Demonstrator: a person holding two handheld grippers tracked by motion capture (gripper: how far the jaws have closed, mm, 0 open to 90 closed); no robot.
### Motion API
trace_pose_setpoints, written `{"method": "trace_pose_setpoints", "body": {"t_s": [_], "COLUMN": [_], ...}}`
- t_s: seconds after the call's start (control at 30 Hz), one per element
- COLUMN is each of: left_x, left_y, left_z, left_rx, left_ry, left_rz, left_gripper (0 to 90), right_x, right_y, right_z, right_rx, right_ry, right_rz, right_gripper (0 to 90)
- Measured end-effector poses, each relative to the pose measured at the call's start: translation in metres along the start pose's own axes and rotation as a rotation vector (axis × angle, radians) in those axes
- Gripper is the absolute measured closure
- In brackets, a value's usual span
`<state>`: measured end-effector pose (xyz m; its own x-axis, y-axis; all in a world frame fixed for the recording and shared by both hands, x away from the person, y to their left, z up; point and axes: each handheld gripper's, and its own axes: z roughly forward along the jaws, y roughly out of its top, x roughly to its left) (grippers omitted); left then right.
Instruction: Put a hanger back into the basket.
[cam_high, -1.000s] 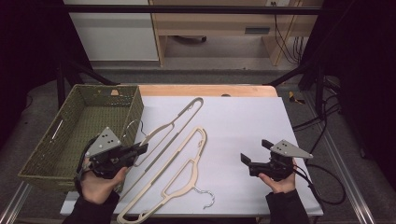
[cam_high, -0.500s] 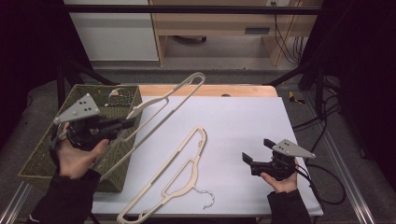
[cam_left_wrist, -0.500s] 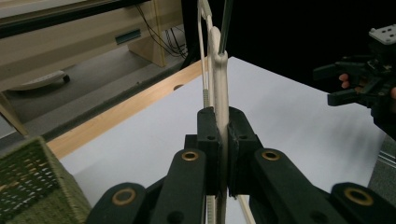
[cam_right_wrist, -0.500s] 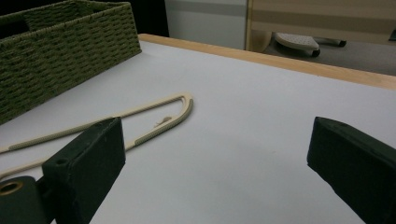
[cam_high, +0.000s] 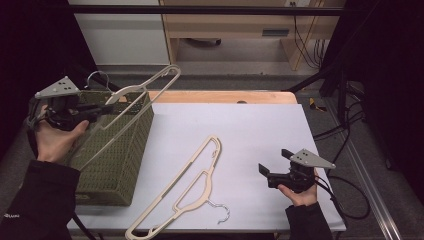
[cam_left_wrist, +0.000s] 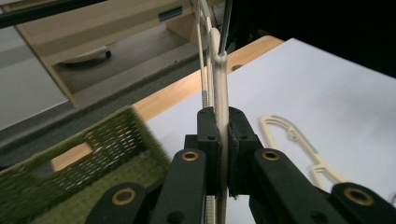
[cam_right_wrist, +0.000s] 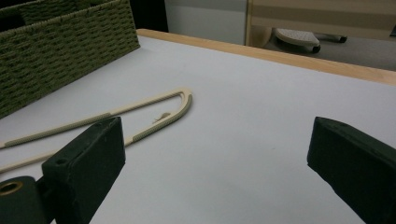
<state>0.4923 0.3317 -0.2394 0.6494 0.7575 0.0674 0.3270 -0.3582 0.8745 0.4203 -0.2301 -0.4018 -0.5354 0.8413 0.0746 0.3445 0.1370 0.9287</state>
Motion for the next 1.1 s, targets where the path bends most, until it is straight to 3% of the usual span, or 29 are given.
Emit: {"method": "trace_pose_setpoints", "body": {"t_s": [0.17,0.4,0.8,1.1], "left_x": [0.026,0.046,0.069,0.078], "left_y": [-0.013,-0.036,-0.069,-0.099], "left_z": [-0.007,-0.015,-0.019,-0.009], "left_rx": [0.004,0.032,0.081,0.144], "left_ry": [0.025,0.051,0.074,0.059], "left_rz": [-0.022,-0.047,-0.085,-0.152], "left_gripper": [85.7,85.7,85.7,85.7], "right_x": [0.000,0.000,0.000,0.000], "right_y": [-0.001,-0.001,-0.002,-0.002], "right_z": [0.001,0.003,0.003,0.004], "right_rx": [0.007,0.010,0.012,0.019], "right_ry": [-0.002,-0.001,-0.003,-0.004], "right_rz": [0.002,-0.002,-0.004,-0.001], "right_gripper": [4.5,4.5,4.3,4.1]}}
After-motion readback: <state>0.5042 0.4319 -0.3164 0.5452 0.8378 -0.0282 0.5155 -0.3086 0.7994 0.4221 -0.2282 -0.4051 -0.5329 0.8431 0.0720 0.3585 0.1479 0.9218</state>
